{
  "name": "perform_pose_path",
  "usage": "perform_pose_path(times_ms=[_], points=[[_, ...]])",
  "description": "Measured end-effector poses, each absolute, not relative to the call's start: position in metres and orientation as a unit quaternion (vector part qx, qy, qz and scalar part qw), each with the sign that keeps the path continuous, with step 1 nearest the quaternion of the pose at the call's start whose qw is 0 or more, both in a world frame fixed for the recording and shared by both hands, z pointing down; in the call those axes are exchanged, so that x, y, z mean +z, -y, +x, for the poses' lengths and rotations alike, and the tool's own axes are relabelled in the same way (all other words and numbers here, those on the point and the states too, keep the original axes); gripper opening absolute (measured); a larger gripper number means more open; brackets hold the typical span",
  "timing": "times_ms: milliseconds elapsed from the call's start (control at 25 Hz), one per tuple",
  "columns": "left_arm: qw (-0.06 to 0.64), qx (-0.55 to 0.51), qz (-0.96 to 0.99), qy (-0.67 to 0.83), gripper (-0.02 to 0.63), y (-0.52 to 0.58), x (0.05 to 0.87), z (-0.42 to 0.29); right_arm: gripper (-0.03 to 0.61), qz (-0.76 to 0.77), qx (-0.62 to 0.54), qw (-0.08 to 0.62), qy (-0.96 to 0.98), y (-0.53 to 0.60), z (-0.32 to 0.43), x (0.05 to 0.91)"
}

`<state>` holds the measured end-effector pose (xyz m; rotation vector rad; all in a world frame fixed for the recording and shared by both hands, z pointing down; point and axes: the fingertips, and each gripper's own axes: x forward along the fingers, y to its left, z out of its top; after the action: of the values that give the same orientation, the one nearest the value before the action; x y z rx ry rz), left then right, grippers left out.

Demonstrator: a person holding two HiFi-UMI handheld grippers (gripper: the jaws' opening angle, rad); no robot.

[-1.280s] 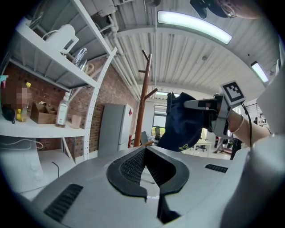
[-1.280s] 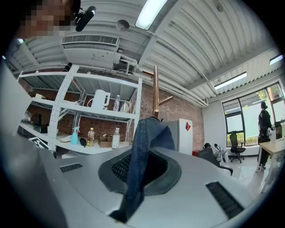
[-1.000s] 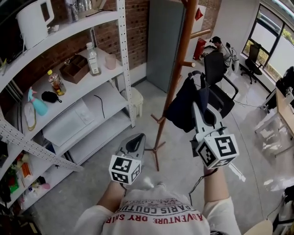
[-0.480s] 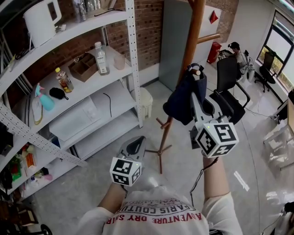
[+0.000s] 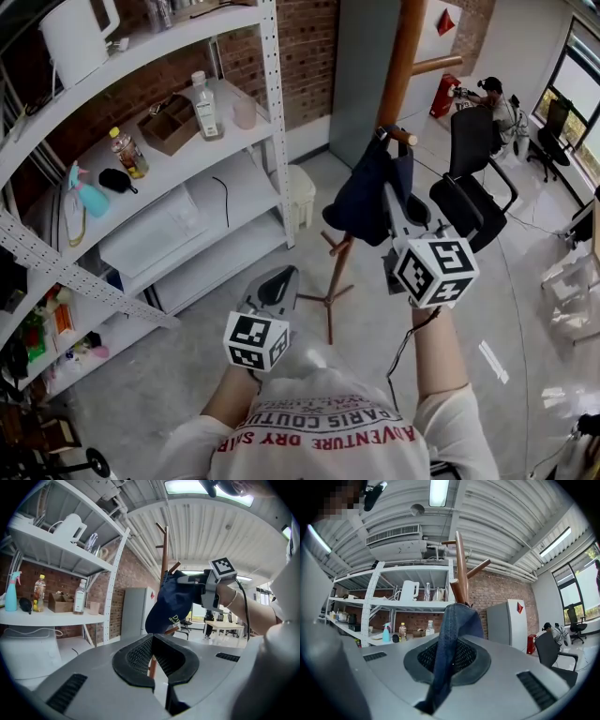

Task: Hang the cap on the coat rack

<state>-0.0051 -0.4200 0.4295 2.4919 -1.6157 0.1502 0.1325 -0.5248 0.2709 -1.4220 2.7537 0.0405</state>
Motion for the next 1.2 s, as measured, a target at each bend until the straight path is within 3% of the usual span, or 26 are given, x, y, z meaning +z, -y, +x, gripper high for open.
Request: perform_pose_path(times_ms=[280,560,600,640,680,760,1040,1120,1200], points=[[0.086,0.055,0.841,0.531,0.006,0.424,0.433,-0.001,0.018,-0.471,0.01,0.01,-0.882,0.527,0.127,0.293],[0.083,0.051,0.846,0.524,0.006,0.428,0.43,0.003,0.021,-0.495,-0.013,0.057,-0.867,0.521,0.143,0.282],[0.081,0.049,0.846,0.524,0.006,0.429,0.428,0.003,0.045,-0.497,-0.009,0.062,-0.865,0.52,0.145,0.279],[0.079,0.046,0.846,0.525,0.006,0.43,0.425,0.003,0.138,-0.499,-0.004,0.064,-0.864,0.518,0.147,0.276],[0.077,0.044,0.847,0.525,0.006,0.432,0.422,0.003,0.175,-0.5,0.001,0.064,-0.863,0.516,0.148,0.274],[0.071,0.039,0.848,0.523,0.006,0.434,0.416,0.004,0.179,-0.503,0.009,0.057,-0.862,0.512,0.15,0.272],[0.058,0.033,0.863,0.5,0.006,0.436,0.404,0.022,0.166,-0.52,0.038,0.056,-0.851,0.475,0.168,0.278],[0.056,0.032,0.866,0.495,0.006,0.436,0.403,0.026,0.056,-0.538,0.038,0.058,-0.84,0.466,0.177,0.296],[0.054,0.033,0.868,0.492,0.006,0.435,0.402,0.029,0.037,-0.546,0.019,0.051,-0.836,0.458,0.181,0.322]])
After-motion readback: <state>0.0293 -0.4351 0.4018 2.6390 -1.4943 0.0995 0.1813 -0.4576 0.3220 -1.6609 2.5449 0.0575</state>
